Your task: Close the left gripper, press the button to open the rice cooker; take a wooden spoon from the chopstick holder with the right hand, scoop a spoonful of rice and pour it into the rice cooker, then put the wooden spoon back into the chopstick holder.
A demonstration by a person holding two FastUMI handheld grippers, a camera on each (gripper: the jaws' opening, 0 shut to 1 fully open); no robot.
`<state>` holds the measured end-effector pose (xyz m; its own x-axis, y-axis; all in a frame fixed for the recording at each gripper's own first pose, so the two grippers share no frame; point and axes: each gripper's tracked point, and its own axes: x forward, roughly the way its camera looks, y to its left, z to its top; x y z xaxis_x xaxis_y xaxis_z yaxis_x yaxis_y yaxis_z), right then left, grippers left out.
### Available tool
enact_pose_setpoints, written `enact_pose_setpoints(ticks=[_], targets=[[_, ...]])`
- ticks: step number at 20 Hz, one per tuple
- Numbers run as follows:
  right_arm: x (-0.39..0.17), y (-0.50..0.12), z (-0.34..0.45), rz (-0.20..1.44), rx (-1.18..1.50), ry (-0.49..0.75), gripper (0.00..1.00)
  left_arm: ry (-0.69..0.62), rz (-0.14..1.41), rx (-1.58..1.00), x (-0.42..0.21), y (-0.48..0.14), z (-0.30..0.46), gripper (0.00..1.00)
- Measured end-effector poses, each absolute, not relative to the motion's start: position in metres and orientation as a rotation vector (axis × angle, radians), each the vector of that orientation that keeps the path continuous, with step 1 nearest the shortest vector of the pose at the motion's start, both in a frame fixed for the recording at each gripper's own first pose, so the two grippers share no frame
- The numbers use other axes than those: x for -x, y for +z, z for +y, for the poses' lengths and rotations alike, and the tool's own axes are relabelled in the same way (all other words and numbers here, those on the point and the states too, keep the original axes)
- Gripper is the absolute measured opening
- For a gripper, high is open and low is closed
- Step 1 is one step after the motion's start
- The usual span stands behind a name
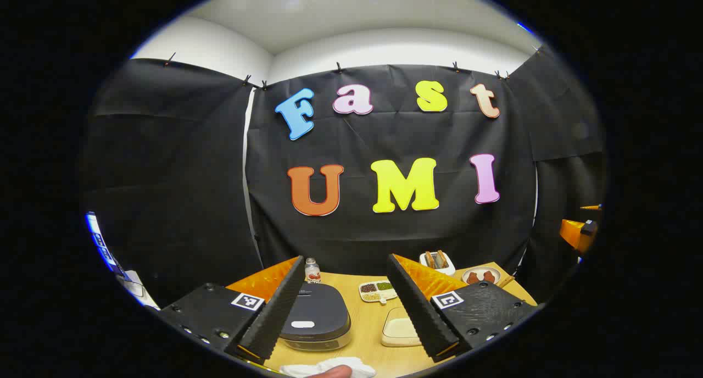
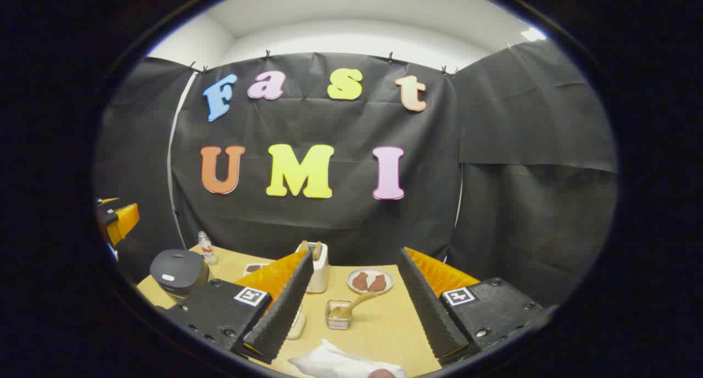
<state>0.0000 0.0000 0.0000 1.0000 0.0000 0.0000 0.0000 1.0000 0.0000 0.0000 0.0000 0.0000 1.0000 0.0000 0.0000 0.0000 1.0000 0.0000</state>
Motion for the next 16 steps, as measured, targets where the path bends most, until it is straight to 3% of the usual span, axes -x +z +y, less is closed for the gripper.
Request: enact_pose_setpoints(ticks=[16], targets=[[-0.0087,-0.0035,0.0046,0.015,0.007,0.002,1.00,0.003,0.004,-0.005,-0.0088,-0.0025,0.0020,0.95]])
